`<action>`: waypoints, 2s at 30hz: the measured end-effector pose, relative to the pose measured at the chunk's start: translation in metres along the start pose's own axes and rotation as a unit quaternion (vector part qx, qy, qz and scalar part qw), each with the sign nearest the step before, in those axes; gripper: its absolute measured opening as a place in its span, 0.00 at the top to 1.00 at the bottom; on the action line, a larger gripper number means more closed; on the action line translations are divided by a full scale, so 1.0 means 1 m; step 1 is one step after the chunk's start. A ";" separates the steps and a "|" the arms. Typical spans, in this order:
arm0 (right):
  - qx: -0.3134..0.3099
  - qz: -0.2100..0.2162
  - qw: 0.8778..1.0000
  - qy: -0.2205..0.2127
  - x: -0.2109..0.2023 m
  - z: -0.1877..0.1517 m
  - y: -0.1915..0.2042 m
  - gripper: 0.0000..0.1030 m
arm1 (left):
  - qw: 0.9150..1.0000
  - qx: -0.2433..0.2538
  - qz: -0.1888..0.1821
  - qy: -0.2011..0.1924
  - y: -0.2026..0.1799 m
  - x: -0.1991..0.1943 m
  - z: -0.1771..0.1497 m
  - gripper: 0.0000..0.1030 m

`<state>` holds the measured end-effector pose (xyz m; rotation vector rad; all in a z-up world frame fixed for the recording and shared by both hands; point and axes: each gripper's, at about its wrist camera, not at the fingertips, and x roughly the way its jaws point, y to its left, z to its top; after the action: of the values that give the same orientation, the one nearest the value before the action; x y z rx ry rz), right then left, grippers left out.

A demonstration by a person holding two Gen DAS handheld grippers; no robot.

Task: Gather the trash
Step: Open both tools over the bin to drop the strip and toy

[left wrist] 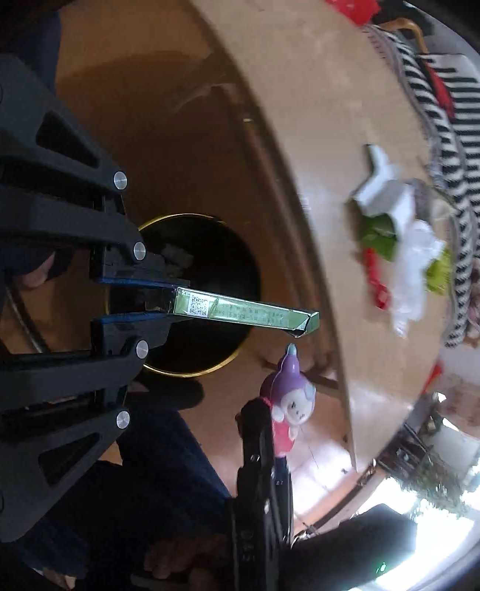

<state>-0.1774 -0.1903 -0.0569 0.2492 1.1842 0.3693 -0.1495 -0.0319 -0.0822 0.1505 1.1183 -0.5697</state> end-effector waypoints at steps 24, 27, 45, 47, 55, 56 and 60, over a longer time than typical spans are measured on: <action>0.019 -0.012 1.000 0.018 0.017 0.009 -0.005 0.48 | 0.998 -0.038 -0.010 0.044 0.017 0.028 0.006 0.84; 0.026 -0.010 1.000 0.014 0.015 0.010 -0.009 0.44 | 0.998 -0.042 -0.005 0.041 0.018 0.028 0.007 0.53; 0.003 -0.004 0.999 -0.033 -0.009 0.023 0.000 0.30 | 0.998 -0.056 0.001 -0.003 0.018 0.007 0.015 0.36; -0.004 0.000 0.999 -0.051 -0.020 0.038 0.003 0.29 | 0.998 -0.058 -0.001 -0.017 0.020 -0.002 0.023 0.33; -0.042 -0.002 0.993 -0.111 -0.043 0.131 0.004 0.12 | 0.995 -0.069 0.020 -0.062 0.041 -0.029 0.099 0.17; -0.040 0.000 0.993 -0.110 -0.039 0.144 0.002 0.12 | 0.995 -0.073 0.026 -0.060 0.045 -0.026 0.111 0.17; -0.046 -0.016 0.994 -0.099 -0.011 0.188 -0.006 0.12 | 0.994 -0.095 0.030 -0.044 0.062 -0.007 0.150 0.17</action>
<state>-0.0052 -0.2002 0.0180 0.1821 0.9716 0.3613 0.0005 -0.0359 -0.0192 -0.0058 1.0723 -0.4109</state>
